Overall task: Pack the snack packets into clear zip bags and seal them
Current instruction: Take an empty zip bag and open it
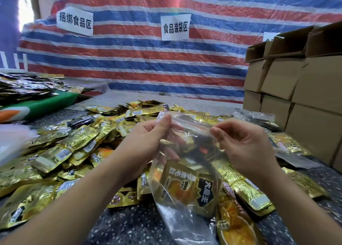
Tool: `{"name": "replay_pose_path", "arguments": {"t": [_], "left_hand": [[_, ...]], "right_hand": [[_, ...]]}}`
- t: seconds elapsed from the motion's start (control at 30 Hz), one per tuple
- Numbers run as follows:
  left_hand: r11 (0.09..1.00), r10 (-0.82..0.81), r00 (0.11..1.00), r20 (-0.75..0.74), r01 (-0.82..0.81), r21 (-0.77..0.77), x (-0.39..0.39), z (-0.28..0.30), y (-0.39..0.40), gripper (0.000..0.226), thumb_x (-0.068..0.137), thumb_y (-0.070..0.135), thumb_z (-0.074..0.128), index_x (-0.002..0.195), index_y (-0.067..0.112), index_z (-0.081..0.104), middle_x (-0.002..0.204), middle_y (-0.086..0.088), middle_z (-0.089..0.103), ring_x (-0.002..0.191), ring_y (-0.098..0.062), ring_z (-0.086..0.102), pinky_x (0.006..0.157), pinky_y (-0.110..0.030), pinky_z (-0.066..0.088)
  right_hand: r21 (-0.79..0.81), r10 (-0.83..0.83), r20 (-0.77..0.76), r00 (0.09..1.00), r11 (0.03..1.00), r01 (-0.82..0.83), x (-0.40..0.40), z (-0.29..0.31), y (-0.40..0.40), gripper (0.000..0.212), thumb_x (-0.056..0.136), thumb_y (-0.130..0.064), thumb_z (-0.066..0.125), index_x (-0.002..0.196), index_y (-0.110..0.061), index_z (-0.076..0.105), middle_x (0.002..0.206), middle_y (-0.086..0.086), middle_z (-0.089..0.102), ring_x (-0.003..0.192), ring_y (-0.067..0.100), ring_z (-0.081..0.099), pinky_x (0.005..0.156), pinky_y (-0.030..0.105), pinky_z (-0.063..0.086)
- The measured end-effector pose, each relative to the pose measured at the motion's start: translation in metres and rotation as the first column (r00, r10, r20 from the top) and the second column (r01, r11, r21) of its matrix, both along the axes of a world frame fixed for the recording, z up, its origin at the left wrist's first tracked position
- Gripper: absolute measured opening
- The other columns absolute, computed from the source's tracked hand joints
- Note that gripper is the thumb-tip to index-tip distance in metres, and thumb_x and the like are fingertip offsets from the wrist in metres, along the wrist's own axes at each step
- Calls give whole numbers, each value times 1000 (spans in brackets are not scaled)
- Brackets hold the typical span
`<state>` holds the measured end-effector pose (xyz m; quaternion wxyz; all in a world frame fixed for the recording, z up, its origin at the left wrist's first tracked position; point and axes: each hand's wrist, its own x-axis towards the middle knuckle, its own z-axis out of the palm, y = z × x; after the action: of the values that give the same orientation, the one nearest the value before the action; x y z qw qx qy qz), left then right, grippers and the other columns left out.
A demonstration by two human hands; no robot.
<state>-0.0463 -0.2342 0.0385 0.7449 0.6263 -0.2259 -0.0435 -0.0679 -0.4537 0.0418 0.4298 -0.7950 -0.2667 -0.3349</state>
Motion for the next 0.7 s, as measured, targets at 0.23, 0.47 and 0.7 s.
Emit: {"name": "replay_pose_path", "arguments": {"t": [0.23, 0.47, 0.7], "left_hand": [[977, -167, 977, -132, 146, -157, -3, 6, 3, 45, 84, 54, 48, 90, 21, 78, 74, -8, 71, 52, -15, 66, 48, -25, 53], [994, -69, 994, -89, 76, 78, -4, 0, -2, 28, 79, 39, 63, 91, 17, 76, 81, -6, 70, 59, -11, 62, 49, -23, 52], [968, -191, 955, -228, 145, -205, -3, 3, 0, 25, 84, 35, 60, 87, 20, 80, 81, -6, 73, 67, -19, 72, 57, -33, 61]], "right_hand": [[94, 3, 101, 995, 995, -12, 2, 1, 5, 10, 86, -33, 63, 89, -26, 69, 80, -5, 69, 67, 16, 65, 58, 37, 56], [136, -64, 73, 995, 989, 54, 5, -2, 6, 4, 84, -26, 65, 86, -28, 69, 76, -9, 70, 69, 10, 66, 61, 28, 57], [194, -13, 101, 995, 981, -7, 8, 3, 10, 5, 86, -19, 68, 91, -20, 70, 78, -6, 70, 70, 8, 67, 66, 18, 55]]}}
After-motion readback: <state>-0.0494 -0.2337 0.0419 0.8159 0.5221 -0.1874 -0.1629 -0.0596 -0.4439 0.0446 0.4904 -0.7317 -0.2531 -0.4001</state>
